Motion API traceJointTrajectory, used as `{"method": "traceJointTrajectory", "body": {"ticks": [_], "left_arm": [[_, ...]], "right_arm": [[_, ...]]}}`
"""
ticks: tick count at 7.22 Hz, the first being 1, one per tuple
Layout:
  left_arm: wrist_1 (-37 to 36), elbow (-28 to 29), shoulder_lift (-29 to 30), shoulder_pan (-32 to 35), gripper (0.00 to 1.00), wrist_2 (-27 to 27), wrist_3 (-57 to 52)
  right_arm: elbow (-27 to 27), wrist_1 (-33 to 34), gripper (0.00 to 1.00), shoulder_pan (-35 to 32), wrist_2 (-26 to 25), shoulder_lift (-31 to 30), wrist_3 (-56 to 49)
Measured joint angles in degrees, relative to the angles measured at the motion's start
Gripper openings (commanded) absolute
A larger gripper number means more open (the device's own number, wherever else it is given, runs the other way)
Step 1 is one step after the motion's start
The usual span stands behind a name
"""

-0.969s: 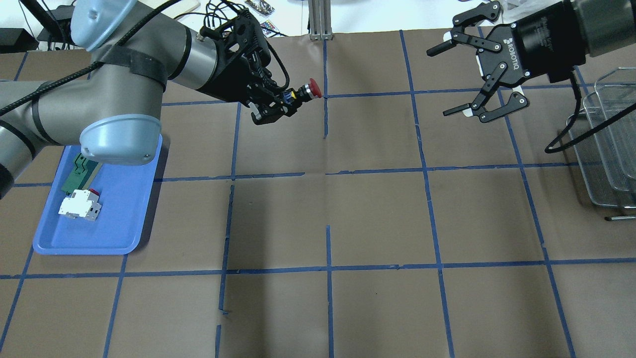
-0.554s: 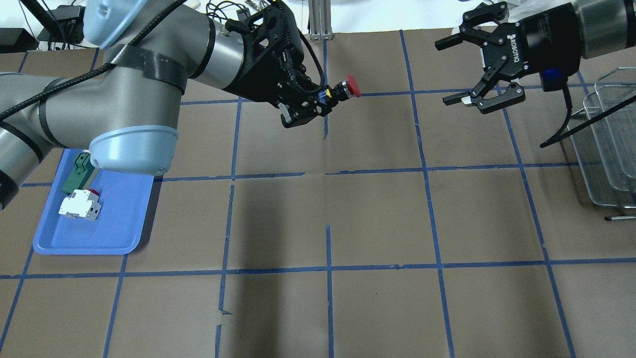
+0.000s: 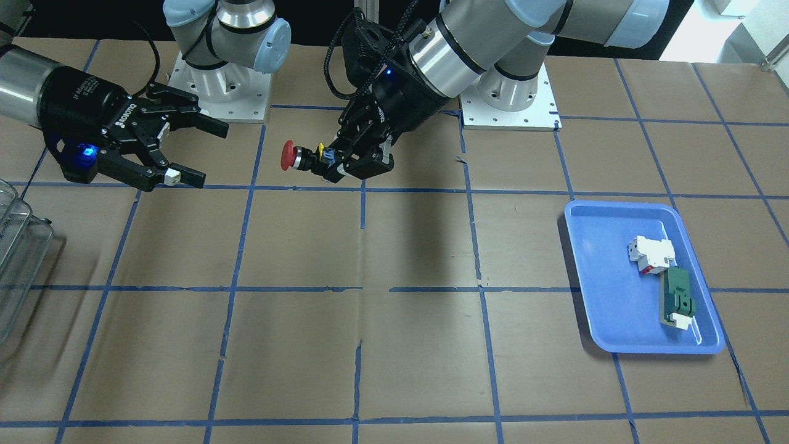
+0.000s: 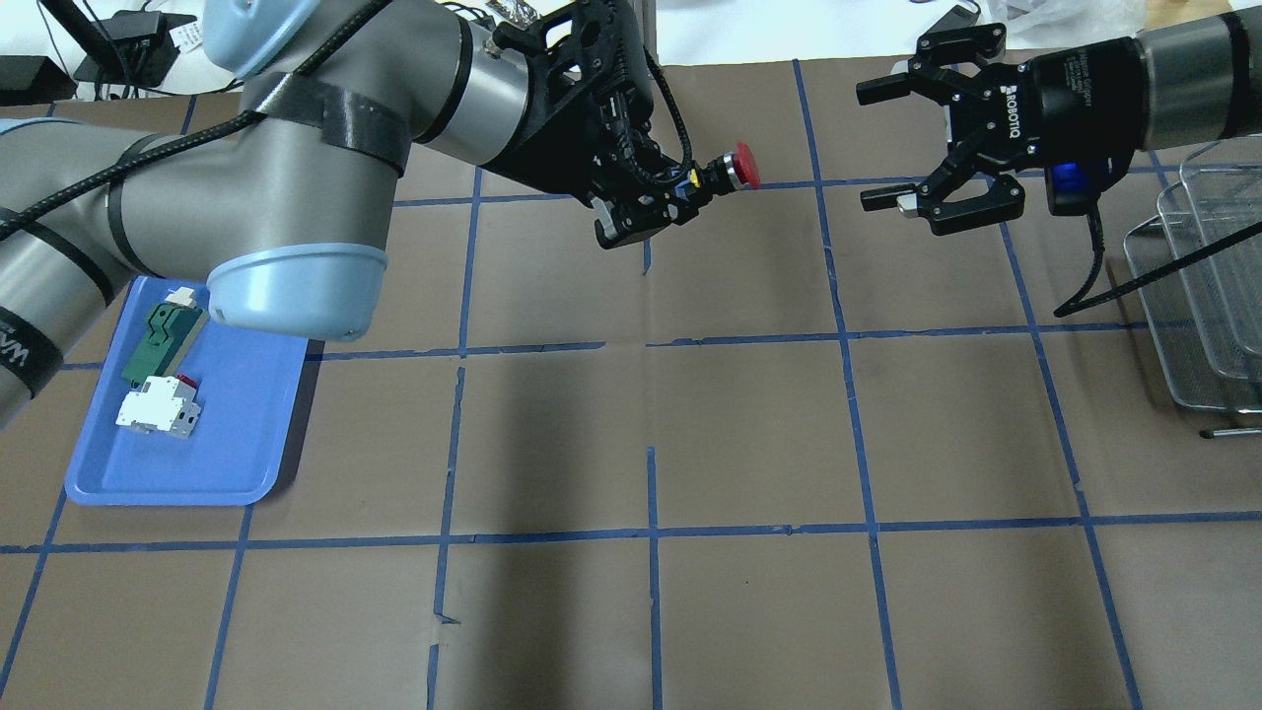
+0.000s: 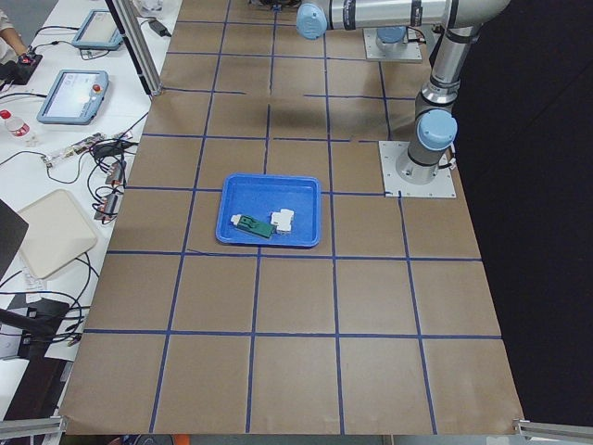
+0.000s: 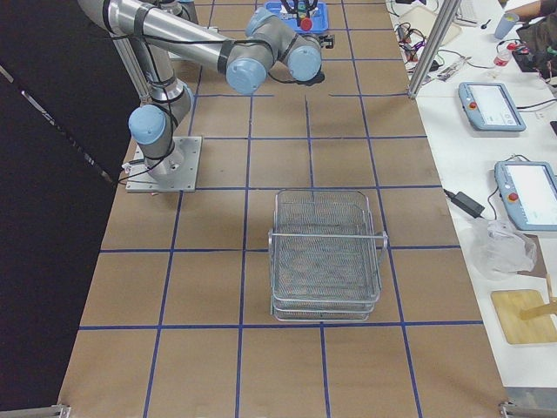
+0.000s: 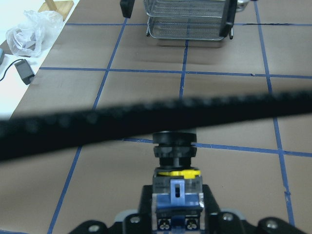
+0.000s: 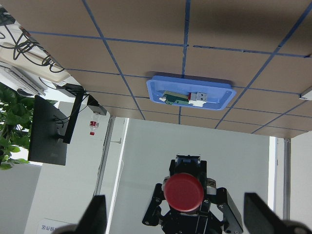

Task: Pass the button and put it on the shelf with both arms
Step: 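Move the open right gripper toward the red button held by the left gripper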

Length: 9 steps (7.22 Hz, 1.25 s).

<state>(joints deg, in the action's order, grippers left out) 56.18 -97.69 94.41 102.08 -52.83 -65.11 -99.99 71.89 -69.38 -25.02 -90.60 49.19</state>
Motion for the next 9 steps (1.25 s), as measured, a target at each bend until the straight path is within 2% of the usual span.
{"method": "traceJointTrajectory", "body": {"ticks": [3, 9], "left_arm": [[0.0, 0.1, -0.4, 0.4, 0.00, -0.1, 0.4], [0.0, 0.1, -0.4, 0.4, 0.00, -0.1, 0.5]], "right_arm": [[-0.5, 0.2, 1.00, -2.3, 0.7, -2.9, -0.2], [-2.9, 0.9, 1.00, -6.0, 1.1, -3.1, 0.1]]}}
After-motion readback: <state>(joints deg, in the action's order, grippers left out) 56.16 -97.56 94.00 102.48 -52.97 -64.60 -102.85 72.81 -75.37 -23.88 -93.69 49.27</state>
